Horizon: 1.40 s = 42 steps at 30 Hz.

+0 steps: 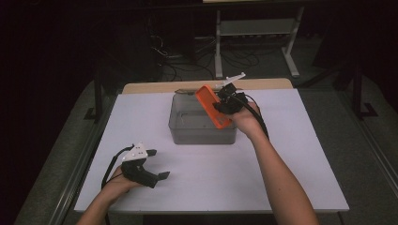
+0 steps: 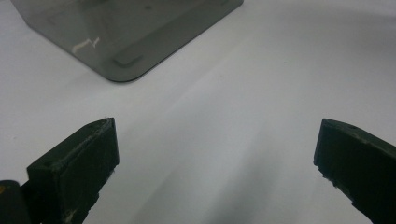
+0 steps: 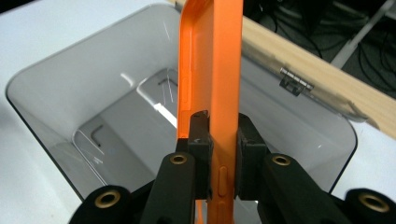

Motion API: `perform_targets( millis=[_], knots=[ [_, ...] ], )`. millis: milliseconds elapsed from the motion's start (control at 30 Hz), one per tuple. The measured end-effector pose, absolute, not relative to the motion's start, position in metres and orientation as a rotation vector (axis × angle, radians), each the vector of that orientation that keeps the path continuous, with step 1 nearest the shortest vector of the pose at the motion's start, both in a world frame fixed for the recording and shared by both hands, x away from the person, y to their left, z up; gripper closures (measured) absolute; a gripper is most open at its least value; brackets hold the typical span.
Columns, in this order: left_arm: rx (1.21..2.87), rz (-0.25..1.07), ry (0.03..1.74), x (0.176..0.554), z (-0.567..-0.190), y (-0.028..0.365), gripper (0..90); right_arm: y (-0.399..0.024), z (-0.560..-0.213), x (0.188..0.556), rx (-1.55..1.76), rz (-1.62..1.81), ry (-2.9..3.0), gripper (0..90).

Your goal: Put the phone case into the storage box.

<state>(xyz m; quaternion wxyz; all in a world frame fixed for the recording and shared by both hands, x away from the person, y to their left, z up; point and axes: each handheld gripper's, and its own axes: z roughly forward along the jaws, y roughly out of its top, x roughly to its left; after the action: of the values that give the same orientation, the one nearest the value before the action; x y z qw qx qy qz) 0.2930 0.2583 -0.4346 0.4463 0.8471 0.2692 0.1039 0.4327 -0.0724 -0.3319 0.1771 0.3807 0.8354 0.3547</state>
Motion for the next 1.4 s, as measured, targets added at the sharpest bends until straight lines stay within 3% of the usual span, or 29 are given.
perform_targets(
  millis=[1400],
  knots=[
    [2.124,0.232,0.644,0.291,-0.436,0.256,0.0,-0.051,-0.345,0.469,1.348,0.598,2.555,78.6]
  ],
)
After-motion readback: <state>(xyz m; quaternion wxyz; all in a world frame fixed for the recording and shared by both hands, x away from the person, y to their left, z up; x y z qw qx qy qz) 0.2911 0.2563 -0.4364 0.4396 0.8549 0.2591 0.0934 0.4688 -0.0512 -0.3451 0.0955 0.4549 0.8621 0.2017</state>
